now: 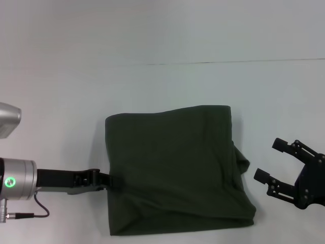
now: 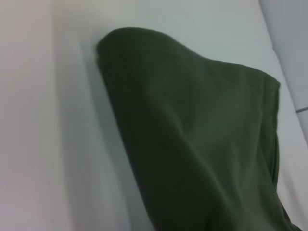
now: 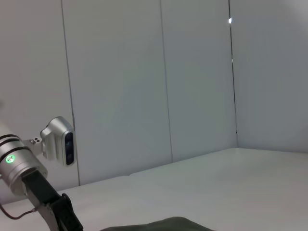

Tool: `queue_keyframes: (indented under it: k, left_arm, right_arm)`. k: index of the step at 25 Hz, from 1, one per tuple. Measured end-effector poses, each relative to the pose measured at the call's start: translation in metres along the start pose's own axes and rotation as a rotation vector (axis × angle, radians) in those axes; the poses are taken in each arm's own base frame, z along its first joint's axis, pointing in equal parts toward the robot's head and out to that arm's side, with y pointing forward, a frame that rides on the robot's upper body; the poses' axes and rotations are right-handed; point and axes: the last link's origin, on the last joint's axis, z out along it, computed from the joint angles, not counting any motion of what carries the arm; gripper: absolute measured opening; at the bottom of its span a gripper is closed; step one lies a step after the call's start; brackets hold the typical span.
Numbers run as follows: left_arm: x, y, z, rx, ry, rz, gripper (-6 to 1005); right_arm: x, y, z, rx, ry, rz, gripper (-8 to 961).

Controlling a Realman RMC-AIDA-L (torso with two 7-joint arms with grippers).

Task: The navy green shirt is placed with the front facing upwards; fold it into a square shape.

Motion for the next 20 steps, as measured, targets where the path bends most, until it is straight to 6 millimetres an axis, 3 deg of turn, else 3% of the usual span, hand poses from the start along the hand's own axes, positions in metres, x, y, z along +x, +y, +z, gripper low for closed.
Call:
queue_keyframes:
  k: [9,15,20]
  left_arm:
    - [0.011,0.003,-0.013,0.030,0.044,0.159,113]
    - [0.013,0.005,-0.019,0.011,0.088,0.255,296]
    - [0.015,0.004,-0.030,0.008,0.118,0.347,546]
  right_arm:
    - [-0.001,-0.001,0.002,-0.002,0.001,-0.002,914]
    - [-0.001,-0.001,0.003,-0.003,0.001,0.001,914]
    - [-0.001,-0.001,0.004,-0.004,-0.004,0.004,914]
